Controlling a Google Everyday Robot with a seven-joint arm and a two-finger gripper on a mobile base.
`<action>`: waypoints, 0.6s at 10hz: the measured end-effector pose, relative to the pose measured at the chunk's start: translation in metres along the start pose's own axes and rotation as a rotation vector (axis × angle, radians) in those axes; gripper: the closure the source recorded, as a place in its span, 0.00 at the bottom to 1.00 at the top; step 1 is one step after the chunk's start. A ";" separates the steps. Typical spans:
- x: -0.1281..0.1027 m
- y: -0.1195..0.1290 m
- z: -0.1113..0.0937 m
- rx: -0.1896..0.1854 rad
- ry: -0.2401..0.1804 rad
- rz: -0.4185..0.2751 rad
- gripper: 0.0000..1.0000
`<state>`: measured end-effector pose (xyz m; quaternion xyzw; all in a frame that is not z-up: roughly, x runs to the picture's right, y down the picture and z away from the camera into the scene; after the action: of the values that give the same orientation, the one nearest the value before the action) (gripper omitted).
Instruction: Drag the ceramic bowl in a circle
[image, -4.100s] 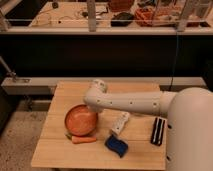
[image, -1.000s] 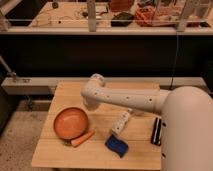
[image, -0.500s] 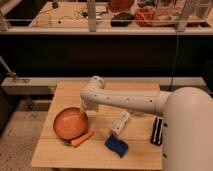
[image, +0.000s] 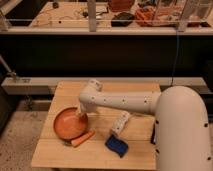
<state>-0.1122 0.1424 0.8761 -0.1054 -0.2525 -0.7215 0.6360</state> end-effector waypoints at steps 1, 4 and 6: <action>0.002 0.000 0.003 -0.010 -0.001 0.003 0.35; 0.022 -0.001 0.002 -0.032 0.038 0.019 0.65; 0.052 0.005 -0.008 -0.035 0.102 0.061 0.88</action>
<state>-0.1145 0.0932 0.8946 -0.0874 -0.2038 -0.7104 0.6680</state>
